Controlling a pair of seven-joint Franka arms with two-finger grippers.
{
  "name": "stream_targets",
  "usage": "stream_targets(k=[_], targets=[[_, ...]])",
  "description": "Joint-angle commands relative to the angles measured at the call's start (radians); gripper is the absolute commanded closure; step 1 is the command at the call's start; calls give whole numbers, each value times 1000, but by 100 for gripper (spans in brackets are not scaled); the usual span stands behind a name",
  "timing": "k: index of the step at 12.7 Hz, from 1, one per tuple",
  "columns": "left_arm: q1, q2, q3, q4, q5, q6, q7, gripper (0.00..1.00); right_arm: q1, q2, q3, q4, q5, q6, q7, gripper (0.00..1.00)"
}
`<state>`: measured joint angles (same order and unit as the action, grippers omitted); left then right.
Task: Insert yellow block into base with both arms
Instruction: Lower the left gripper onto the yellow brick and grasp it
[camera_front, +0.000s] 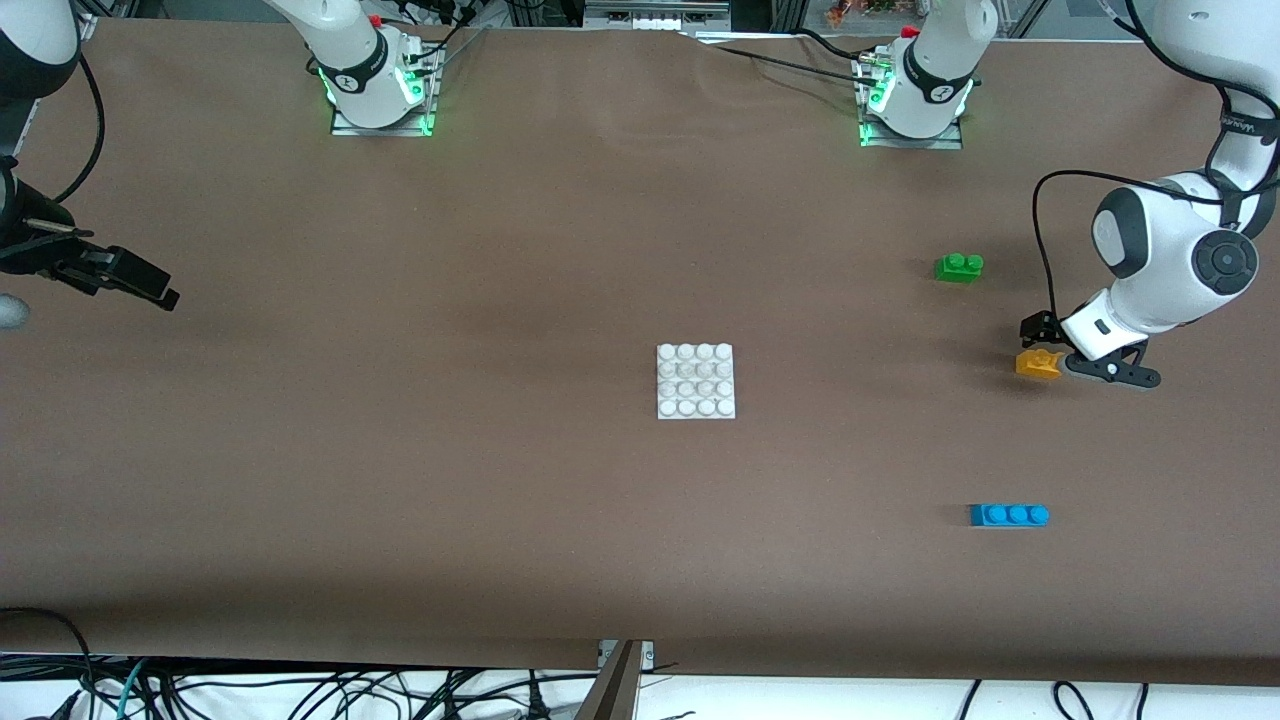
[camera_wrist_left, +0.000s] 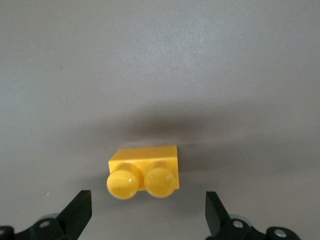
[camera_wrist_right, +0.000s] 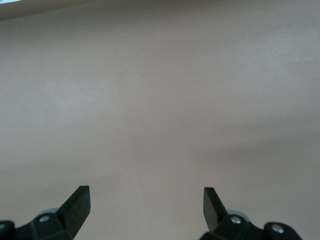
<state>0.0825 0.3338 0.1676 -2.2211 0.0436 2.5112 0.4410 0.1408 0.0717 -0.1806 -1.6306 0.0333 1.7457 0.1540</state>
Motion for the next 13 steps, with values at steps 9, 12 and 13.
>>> stream_targets(k=[9,12,13], targets=[[14,93,-3,58,-53,43,19,2,-20,-21,13,-11,-1,-78,-91,0],[14,108,-3,58,-53,44,19,23,3,-15,23,-2,-53,-83,-91,0],[14,112,-2,60,-53,44,15,28,0,-15,26,-2,-52,-83,-88,0]])
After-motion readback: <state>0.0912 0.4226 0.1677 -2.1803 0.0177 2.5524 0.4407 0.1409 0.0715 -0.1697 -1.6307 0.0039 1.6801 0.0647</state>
